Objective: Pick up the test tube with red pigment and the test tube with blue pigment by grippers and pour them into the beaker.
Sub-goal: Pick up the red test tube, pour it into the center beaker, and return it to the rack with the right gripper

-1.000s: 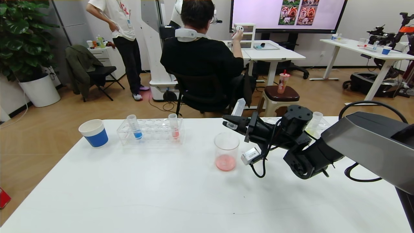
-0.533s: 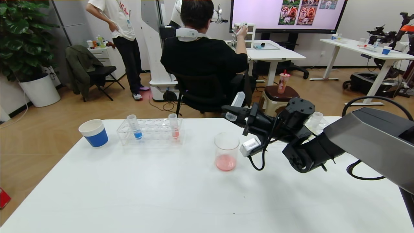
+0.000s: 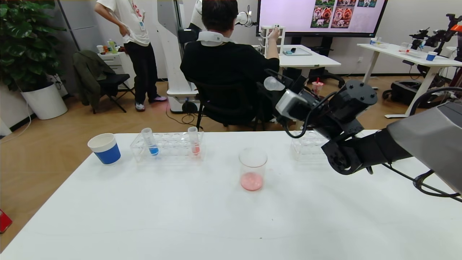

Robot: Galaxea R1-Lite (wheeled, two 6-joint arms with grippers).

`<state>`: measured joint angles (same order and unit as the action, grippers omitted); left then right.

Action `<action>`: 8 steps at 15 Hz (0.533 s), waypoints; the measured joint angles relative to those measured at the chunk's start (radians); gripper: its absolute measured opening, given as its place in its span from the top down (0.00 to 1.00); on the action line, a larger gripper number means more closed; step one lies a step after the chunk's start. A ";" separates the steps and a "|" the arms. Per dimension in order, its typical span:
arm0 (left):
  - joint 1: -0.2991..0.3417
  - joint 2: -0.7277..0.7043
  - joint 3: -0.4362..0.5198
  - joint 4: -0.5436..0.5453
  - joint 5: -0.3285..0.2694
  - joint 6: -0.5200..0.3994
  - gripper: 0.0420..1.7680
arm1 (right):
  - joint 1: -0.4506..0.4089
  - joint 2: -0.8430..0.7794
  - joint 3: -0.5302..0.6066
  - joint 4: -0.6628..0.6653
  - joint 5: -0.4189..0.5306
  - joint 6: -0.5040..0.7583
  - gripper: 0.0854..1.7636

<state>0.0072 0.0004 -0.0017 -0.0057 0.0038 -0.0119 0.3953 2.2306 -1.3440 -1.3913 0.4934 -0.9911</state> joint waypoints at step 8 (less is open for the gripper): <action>0.000 0.000 0.000 0.000 0.000 0.000 0.01 | 0.047 -0.200 0.201 0.169 -0.616 0.701 0.75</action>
<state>0.0072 0.0004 -0.0017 -0.0053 0.0043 -0.0115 0.4419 2.0306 -1.1434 -1.2219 -0.1230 -0.2904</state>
